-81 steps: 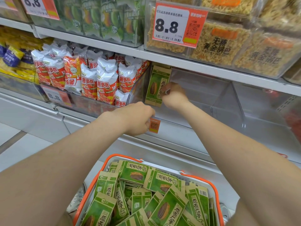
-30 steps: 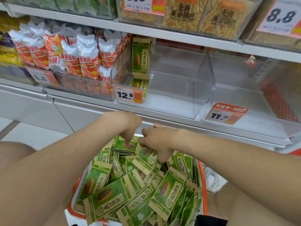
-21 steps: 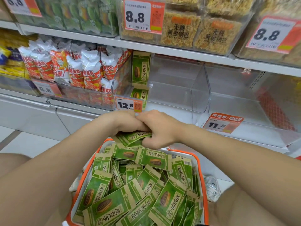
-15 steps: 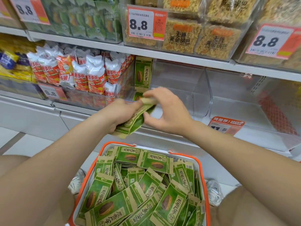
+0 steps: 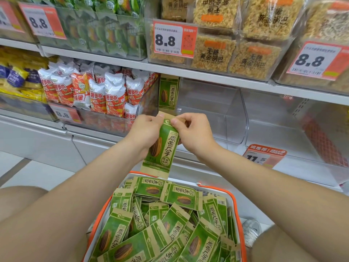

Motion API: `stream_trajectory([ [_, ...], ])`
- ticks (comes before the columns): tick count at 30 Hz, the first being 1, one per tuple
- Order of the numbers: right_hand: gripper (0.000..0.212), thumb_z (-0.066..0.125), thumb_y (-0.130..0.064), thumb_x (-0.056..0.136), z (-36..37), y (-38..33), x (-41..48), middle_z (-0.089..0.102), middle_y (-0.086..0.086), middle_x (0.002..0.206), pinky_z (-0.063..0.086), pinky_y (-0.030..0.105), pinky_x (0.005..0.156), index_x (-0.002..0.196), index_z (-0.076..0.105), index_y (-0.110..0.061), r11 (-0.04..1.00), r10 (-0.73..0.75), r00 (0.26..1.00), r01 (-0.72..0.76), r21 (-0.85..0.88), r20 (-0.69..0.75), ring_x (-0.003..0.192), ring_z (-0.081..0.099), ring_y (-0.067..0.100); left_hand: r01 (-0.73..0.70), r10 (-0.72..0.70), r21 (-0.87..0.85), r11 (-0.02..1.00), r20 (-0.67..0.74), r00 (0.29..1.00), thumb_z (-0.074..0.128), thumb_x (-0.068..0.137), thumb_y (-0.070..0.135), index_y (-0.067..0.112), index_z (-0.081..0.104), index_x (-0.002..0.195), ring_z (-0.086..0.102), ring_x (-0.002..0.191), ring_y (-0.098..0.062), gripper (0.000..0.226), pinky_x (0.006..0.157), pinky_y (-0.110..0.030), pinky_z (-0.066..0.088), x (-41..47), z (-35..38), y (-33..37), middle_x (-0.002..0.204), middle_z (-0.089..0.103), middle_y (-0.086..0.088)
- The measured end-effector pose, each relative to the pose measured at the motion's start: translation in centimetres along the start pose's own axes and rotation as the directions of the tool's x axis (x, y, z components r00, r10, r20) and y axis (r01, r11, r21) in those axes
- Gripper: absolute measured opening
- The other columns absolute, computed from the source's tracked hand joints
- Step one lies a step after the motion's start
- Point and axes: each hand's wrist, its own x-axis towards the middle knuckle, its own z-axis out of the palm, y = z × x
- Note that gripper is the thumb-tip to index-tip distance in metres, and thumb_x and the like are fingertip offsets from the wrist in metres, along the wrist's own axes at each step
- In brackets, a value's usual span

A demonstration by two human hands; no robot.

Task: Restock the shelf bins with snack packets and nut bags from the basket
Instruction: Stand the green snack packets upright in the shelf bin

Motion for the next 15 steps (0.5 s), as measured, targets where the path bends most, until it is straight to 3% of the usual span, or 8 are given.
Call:
stream_trajectory([
  [3, 0.019, 0.068, -0.038, 0.09, 0.3, -0.4, 0.1, 0.075, -0.001, 0.072, 0.063, 0.052, 0.067, 0.084, 0.079, -0.024, 1.0, -0.025, 1.0, 0.025, -0.007, -0.018, 0.07, 0.075, 0.025, 0.038, -0.038, -0.001, 0.999, -0.021, 0.999, 0.055, 0.109, 0.037, 0.005, 0.074, 0.098, 0.077, 0.08, -0.03, 0.038, 0.078, -0.044, 0.063, 0.3, -0.2, 0.2, 0.088, 0.079, -0.015],
  [5, 0.022, 0.072, -0.036, 0.092, 0.4, -0.7, -0.1, 0.076, 0.004, 0.071, 0.064, 0.051, 0.063, 0.083, 0.077, -0.017, 0.997, 0.035, 0.999, -0.034, 0.066, -0.014, 0.067, 0.076, 0.026, 0.034, -0.034, 0.007, 0.999, -0.074, 0.997, 0.057, 0.107, 0.038, 0.009, 0.07, 0.092, 0.076, 0.082, -0.033, 0.034, 0.08, -0.05, 0.064, 0.5, -0.2, 0.1, 0.087, 0.078, -0.015],
  [7, 0.046, 0.073, -0.052, 0.085, 0.5, -1.0, -0.2, 0.077, 0.008, 0.073, 0.064, 0.051, 0.066, 0.078, 0.074, -0.007, 0.985, 0.145, 0.989, -0.147, 0.091, 0.028, 0.068, 0.077, 0.026, -0.001, -0.002, -0.027, 1.0, -0.133, 0.991, 0.058, 0.107, 0.039, 0.011, 0.065, 0.088, 0.076, 0.088, -0.037, 0.034, 0.081, -0.056, 0.064, 0.6, 0.2, 0.1, 0.09, 0.077, -0.017],
  [9, 0.067, 0.066, -0.066, 0.081, 0.5, -1.1, -0.3, 0.077, 0.01, 0.074, 0.065, 0.05, 0.067, 0.08, 0.074, 0.0, 0.977, 0.209, 0.973, -0.211, 0.012, 0.103, 0.069, 0.077, 0.026, -0.017, -0.004, -0.109, 0.994, -0.184, 0.983, 0.057, 0.107, 0.039, 0.012, 0.064, 0.086, 0.075, 0.094, -0.039, 0.034, 0.083, -0.057, 0.063, 0.7, 0.4, 0.2, 0.093, 0.076, -0.018],
  [12, 0.056, 0.06, -0.056, 0.098, 0.5, -1.5, -0.2, 0.076, 0.009, 0.075, 0.064, 0.042, 0.055, 0.08, 0.073, -0.004, 0.976, 0.2, 0.966, -0.182, -0.115, 0.164, 0.065, 0.075, 0.025, -0.001, -0.033, -0.18, 0.984, -0.183, 0.983, 0.053, 0.109, 0.034, 0.011, 0.068, 0.091, 0.075, 0.097, -0.038, 0.033, 0.089, -0.056, 0.062, 1.6, 0.0, 0.7, 0.1, 0.077, -0.019],
  [13, 0.054, 0.058, -0.052, 0.1, 0.5, -1.7, 0.1, 0.074, 0.008, 0.073, 0.061, 0.038, 0.05, 0.075, 0.07, -0.006, 0.978, 0.189, 0.971, -0.173, -0.115, 0.149, 0.064, 0.074, 0.026, -0.009, -0.009, -0.118, 0.993, -0.154, 0.988, 0.05, 0.11, 0.033, 0.01, 0.069, 0.092, 0.074, 0.099, -0.039, 0.036, 0.092, -0.055, 0.06, 2.1, -0.2, 0.8, 0.102, 0.076, -0.021],
  [15, 0.054, 0.056, -0.051, 0.101, 0.4, -1.6, 1.6, 0.067, 0.007, 0.065, 0.055, 0.034, 0.046, 0.066, 0.06, -0.011, 0.982, 0.175, 0.981, -0.168, -0.087, 0.083, 0.064, 0.071, 0.032, -0.085, 0.107, 0.19, 0.978, -0.11, 0.988, 0.039, 0.113, 0.034, 0.006, 0.068, 0.093, 0.069, 0.099, -0.038, 0.044, 0.093, -0.047, 0.057, 2.7, -0.6, 1.1, 0.102, 0.073, -0.02],
])
